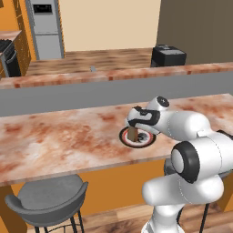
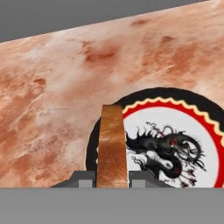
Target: Start the toaster. Once the lever pops up, take the bread to the plate on the dining counter.
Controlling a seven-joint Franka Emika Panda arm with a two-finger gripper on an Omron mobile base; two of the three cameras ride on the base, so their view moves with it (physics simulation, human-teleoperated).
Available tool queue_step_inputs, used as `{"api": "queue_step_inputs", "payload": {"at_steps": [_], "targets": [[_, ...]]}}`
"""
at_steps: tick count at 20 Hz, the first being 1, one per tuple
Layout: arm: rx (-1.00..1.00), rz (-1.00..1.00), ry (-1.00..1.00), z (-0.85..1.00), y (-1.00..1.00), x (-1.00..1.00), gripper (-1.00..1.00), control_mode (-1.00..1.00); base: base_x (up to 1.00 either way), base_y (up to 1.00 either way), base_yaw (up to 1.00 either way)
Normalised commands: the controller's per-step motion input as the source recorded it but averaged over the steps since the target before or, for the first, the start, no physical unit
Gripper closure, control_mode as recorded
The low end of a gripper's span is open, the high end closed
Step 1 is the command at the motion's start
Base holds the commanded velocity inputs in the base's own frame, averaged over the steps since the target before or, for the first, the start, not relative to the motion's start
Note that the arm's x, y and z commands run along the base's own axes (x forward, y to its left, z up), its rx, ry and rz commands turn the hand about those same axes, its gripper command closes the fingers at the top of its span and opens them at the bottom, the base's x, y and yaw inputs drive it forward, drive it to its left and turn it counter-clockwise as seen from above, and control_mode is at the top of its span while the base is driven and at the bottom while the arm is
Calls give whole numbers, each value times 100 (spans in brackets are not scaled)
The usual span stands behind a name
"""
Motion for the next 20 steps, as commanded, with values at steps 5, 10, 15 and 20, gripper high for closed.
{"api": "queue_step_inputs", "payload": {"at_steps": [5,10,15,20], "targets": [[0,0,0,0,0,6,100,-100,0,0,0],[0,0,0,0,0,1,-100,-100,0,0,0],[0,0,0,0,0,0,-100,-100,0,0,0],[-6,0,-6,1,0,-20,-100,-100,0,0,0]]}}
